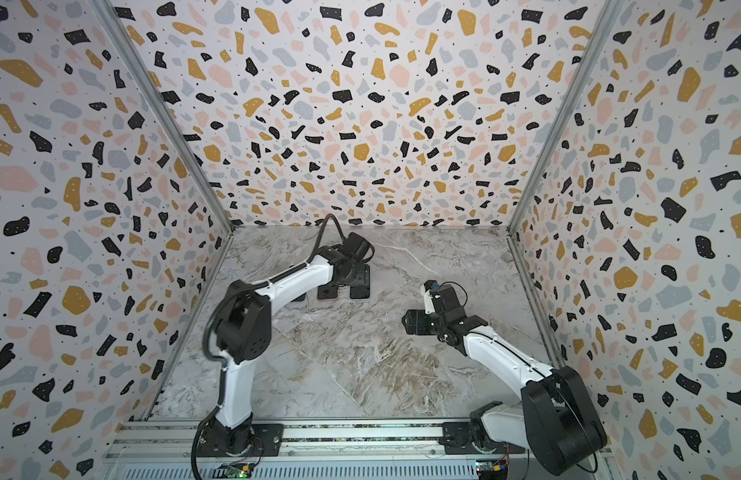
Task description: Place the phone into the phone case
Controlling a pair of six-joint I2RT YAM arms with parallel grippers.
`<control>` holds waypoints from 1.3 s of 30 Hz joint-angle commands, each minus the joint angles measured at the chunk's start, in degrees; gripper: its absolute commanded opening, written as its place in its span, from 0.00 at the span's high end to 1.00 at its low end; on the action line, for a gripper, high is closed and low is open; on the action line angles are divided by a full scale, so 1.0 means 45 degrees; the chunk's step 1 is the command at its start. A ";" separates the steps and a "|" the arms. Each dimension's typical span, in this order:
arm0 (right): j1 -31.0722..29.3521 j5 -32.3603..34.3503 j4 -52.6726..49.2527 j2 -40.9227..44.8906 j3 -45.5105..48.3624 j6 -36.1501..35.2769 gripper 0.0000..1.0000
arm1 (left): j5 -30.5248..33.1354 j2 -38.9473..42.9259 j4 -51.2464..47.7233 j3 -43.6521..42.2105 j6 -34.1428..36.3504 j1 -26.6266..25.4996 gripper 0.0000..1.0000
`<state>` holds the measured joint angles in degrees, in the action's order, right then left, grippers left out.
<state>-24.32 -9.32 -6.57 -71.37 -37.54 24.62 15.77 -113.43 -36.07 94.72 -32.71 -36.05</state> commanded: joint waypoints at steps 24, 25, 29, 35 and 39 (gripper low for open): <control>0.4680 0.1662 1.9178 -0.3342 0.6368 -0.5674 0.01 | -0.0421 0.9201 2.2272 -1.9047 0.6195 0.6905 0.00; 0.4681 0.1613 1.9089 -0.3281 0.6365 -0.5686 0.01 | -0.0480 0.8802 2.2623 -1.8974 0.5885 0.7173 0.00; 0.4218 0.3081 1.8487 -0.3414 0.5905 -0.5626 0.01 | -0.0496 0.6924 2.4081 -1.8772 0.5398 0.7440 0.00; 0.4087 0.3498 1.8579 -0.3466 0.5957 -0.5630 0.01 | 0.0425 0.4753 2.6768 -1.9237 0.5831 0.6843 0.01; 0.4146 0.3381 1.8458 -0.3476 0.5901 -0.5603 0.01 | 0.0659 0.5062 2.6164 -1.8783 0.5830 0.6723 0.01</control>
<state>-5.78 5.39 75.64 -86.94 -9.61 -1.34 17.26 -92.36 74.78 8.62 -7.51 -5.50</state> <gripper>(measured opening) 0.990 0.992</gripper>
